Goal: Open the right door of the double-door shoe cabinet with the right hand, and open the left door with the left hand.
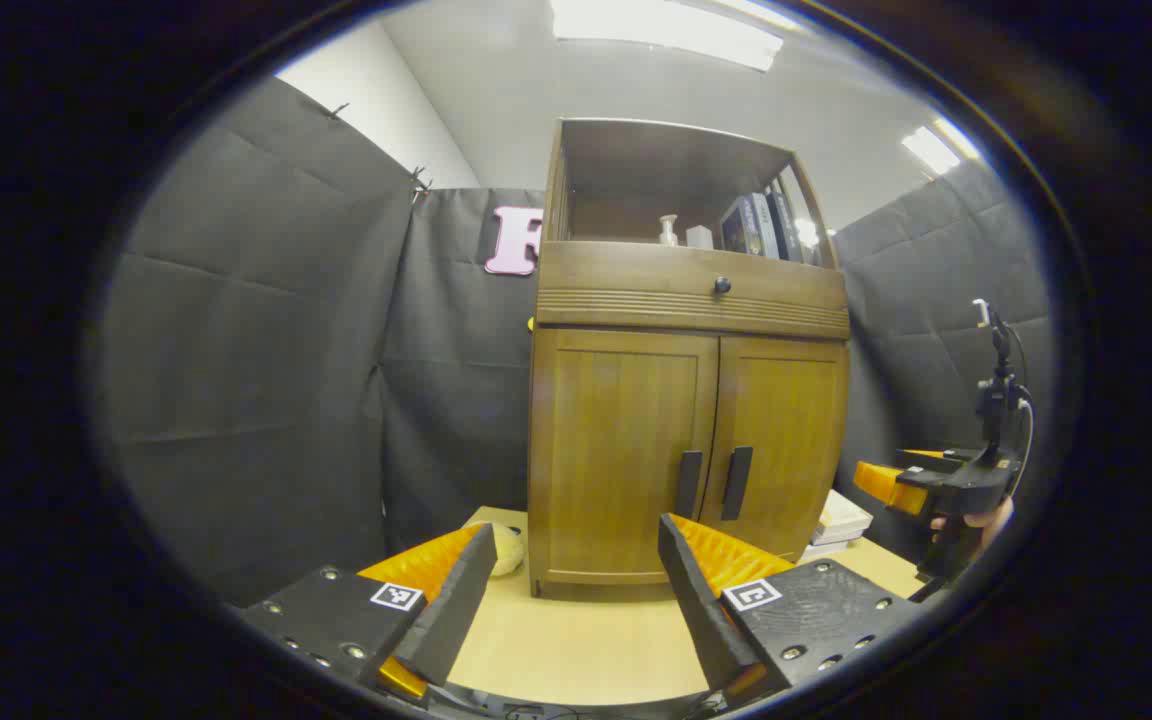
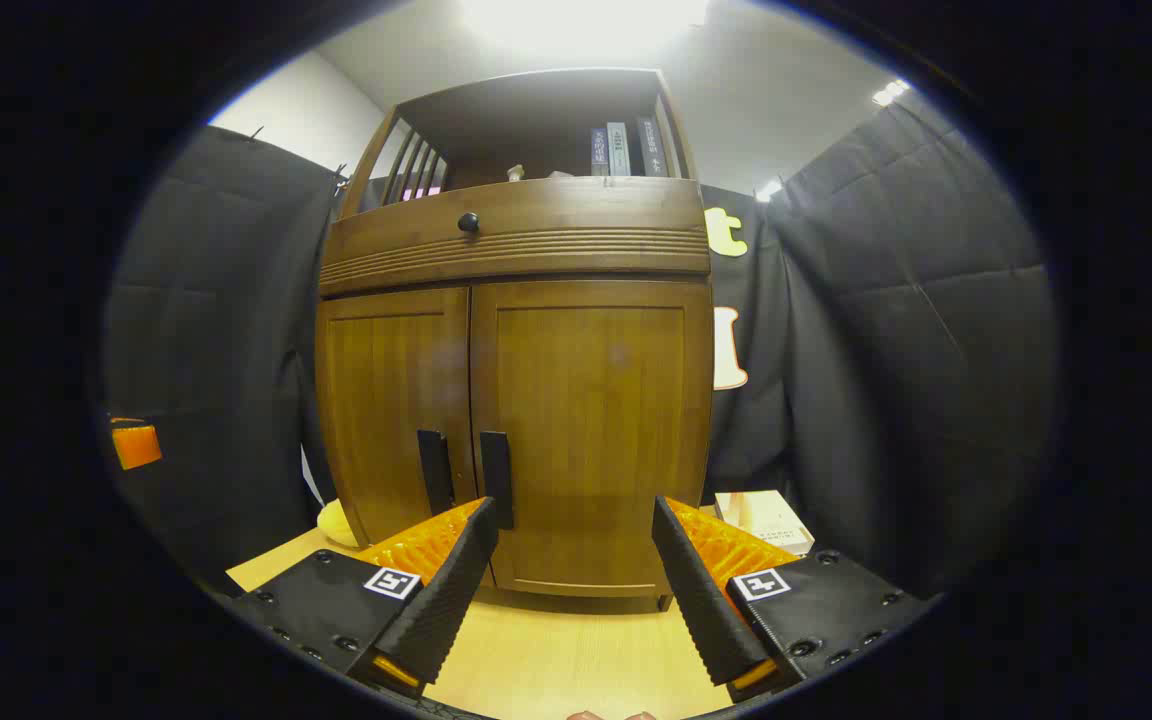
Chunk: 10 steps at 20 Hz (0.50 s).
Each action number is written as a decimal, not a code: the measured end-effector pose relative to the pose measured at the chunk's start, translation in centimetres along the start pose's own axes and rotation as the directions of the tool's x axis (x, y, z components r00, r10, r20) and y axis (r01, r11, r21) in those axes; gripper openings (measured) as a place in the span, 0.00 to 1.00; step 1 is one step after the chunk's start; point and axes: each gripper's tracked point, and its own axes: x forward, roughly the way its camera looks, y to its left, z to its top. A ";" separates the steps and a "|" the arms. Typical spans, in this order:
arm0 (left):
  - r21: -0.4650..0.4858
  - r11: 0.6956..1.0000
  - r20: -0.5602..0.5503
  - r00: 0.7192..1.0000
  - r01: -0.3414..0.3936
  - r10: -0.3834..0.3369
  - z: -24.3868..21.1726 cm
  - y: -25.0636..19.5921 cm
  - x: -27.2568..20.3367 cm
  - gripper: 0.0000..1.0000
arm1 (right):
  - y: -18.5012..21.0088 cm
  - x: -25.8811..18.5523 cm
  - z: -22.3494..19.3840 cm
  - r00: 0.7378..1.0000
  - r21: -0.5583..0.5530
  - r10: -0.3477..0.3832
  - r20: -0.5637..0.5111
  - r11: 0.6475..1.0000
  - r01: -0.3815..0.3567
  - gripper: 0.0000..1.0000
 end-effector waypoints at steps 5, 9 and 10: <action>0.023 1.000 -0.027 1.000 0.002 -0.002 -1.7 -0.4 0.1 0.91 | -0.2 -0.4 -0.6 1.000 -0.025 -0.005 -0.026 1.000 0.005 0.97; 0.022 1.000 -0.077 0.997 0.011 -0.009 -4.0 -1.5 -0.1 0.91 | -0.6 -1.1 -2.1 0.998 -0.014 -0.008 -0.062 1.000 0.007 0.97; 0.021 1.000 -0.088 0.996 0.010 -0.008 -4.5 -1.7 -0.2 0.91 | -0.8 -1.2 -2.4 0.997 -0.017 -0.018 -0.071 1.000 0.016 0.98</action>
